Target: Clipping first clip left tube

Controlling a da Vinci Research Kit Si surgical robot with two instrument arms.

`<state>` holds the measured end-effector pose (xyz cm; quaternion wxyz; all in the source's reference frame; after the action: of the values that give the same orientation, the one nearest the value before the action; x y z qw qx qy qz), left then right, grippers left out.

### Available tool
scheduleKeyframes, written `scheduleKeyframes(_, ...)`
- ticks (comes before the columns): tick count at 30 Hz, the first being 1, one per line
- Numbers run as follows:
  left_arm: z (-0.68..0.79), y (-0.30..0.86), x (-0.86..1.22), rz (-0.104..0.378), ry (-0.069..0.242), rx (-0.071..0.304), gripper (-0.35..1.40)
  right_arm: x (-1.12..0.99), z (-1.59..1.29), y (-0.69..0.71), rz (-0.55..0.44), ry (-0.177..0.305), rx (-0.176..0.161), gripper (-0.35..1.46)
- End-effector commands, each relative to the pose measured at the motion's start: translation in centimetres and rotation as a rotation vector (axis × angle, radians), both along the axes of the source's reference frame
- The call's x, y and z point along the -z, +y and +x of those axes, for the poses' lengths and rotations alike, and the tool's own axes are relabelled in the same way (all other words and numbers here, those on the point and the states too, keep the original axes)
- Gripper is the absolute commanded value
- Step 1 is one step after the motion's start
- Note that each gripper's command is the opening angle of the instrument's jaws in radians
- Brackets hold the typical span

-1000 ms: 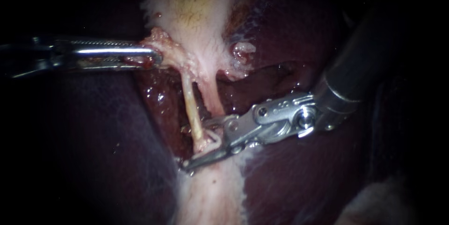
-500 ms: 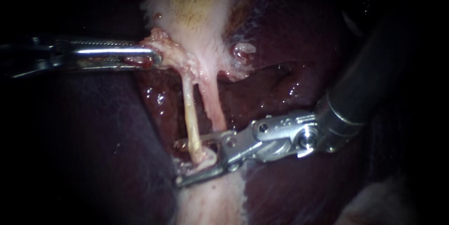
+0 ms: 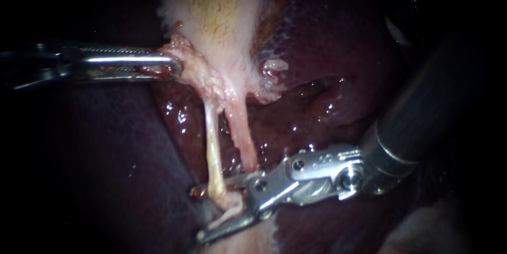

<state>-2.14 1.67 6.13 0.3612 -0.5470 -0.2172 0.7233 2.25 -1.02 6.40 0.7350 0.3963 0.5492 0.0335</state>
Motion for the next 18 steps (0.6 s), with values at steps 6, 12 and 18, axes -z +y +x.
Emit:
scheduleKeyframes(6,0.00,0.00,0.00,0.000,0.000,0.000,-0.35,-0.02,-0.03,0.03,0.000,0.001,-0.004,0.39)
scheduleKeyframes(12,0.00,0.00,-0.01,0.000,0.000,0.000,-0.35,-0.04,-0.05,0.07,-0.002,-0.004,-0.011,0.26)
scheduleKeyframes(18,0.00,0.01,-0.01,0.000,0.000,0.000,-0.35,-0.06,-0.09,0.14,-0.007,-0.017,-0.009,-0.03)
